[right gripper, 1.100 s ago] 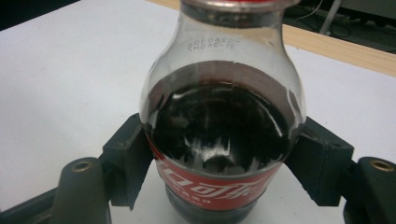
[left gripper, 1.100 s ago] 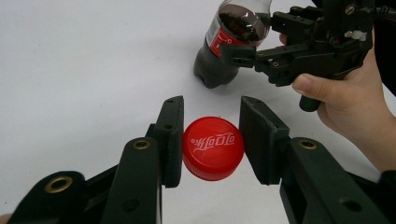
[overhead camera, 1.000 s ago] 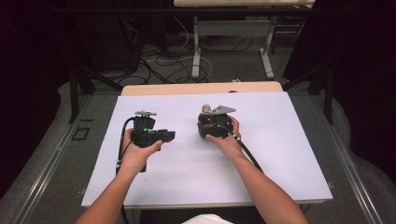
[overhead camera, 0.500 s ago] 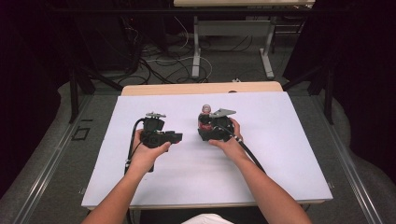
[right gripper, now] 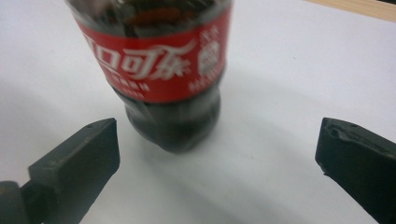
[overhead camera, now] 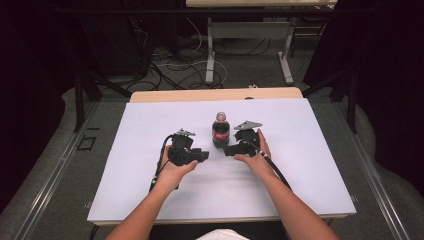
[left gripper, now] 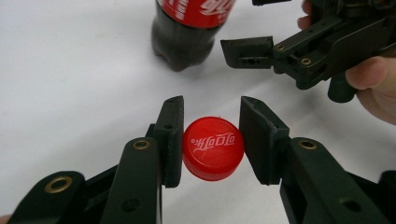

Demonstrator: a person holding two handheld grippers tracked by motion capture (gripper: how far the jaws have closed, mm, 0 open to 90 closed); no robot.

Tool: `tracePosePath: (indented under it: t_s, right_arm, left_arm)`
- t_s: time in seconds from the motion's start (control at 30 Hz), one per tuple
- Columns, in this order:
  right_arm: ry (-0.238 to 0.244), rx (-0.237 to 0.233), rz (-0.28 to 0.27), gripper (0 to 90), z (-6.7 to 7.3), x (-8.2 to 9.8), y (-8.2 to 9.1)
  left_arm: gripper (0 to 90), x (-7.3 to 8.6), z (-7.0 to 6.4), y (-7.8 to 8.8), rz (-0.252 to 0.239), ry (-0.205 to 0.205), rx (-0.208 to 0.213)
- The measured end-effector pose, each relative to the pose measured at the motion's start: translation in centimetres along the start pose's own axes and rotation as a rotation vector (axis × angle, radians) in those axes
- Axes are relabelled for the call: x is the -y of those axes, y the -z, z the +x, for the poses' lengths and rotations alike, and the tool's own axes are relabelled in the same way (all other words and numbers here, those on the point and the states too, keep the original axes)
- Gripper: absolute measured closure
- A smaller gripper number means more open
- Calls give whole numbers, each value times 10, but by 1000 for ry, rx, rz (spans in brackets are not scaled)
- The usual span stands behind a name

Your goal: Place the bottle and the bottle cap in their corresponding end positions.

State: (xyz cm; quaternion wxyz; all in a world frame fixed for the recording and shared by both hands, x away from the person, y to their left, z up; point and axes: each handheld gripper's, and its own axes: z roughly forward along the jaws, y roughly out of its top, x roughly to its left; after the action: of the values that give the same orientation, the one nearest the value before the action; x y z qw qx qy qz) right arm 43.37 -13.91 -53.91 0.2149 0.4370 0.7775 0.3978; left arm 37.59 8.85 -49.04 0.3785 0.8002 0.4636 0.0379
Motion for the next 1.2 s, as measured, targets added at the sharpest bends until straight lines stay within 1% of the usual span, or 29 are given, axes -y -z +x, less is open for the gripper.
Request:
tracePosePath:
  t_s: [0.03,0.07,0.1,0.13,0.17,0.2,0.27,0.3,0.4,0.43,0.5,0.53,0.6,0.63,0.67,0.73,0.77,0.8,0.83,0.87,0.9,0.93,0.97,1.0,1.03,1.1,1.13,1.17,1.2]
  right_arm:
    - [-5,7,0,0,-2,2,2]
    - [-23,6,1,0,-3,3,3]
    - [-21,6,2,0,-5,5,5]
    - [-26,8,2,0,-7,7,6]
    - [-23,13,4,0,-8,9,8]
    - [-25,17,5,0,-10,10,10]
    - [-30,24,-8,0,-11,13,14]
    - [-26,27,-13,0,-13,14,16]
    - [-36,26,-18,0,-16,18,19]
    - [-40,24,-19,0,-17,19,20]
    - [-56,26,-14,0,-18,22,22]
    - [-55,17,-15,0,-19,24,23]
    - [-62,22,-16,0,-20,27,24]
    - [-59,22,-13,0,-21,28,25]
    - [-65,22,-15,0,-21,29,25]
    - [-66,22,-13,0,-23,31,27]
    - [-64,21,-13,0,-24,31,28]
    - [-61,28,-14,0,-24,31,29]
    - [-69,30,-17,0,-24,31,29]
    - [-63,32,-25,0,-25,31,30]
    - [-64,34,-26,0,-26,32,31]
    - [-67,34,-23,0,-26,32,32]
    - [-67,33,-24,0,-27,32,32]
    - [-63,40,-23,0,-27,32,33]
    - [-68,43,-20,0,-28,32,33]
    - [-70,43,-20,0,-29,33,33]
    - [-67,44,-20,0,-30,33,33]
    - [-65,44,-20,0,-31,33,33]
    - [-70,44,-18,0,-31,34,34]
  left_arm:
    - [621,1,-2,-4,0,-15,5]
    - [621,1,-4,-7,-3,-15,7]
    - [621,2,-6,-10,0,-30,11]
    - [621,2,-9,-14,1,-27,18]
    - [621,3,-10,-17,8,-43,29]
    - [621,4,-13,-21,19,-46,30]
    - [621,6,-19,-28,24,-70,36]
    - [621,7,-22,-31,38,-87,34]
    - [621,10,-29,-41,54,-96,34]
    - [620,11,-31,-44,45,-96,42]
    - [620,12,-34,-49,52,-102,40]
    - [620,13,-35,-51,54,-117,39]
    - [621,15,-36,-54,63,-119,39]
    - [621,15,-36,-55,64,-134,32]
    - [621,17,-35,-56,72,-137,31]
    - [620,20,-37,-60,76,-116,31]
    - [620,21,-35,-61,91,-130,29]
    - [620,22,-36,-63,82,-123,27]
    - [620,23,-34,-64,102,-147,20]
    - [620,25,-35,-67,93,-137,11]
    - [620,25,-34,-68,101,-139,11]
    - [619,27,-34,-70,105,-129,3]
    - [618,27,-34,-70,109,-135,0]
    - [617,27,-34,-71,91,-119,-1]
    - [614,27,-33,-70,101,-127,-1]
    - [572,26,-32,-69,98,-119,1]
    - [549,26,-32,-69,94,-106,2]
    - [524,25,-29,-68,93,-124,-1]
    - [501,25,-29,-68,82,-102,-2]
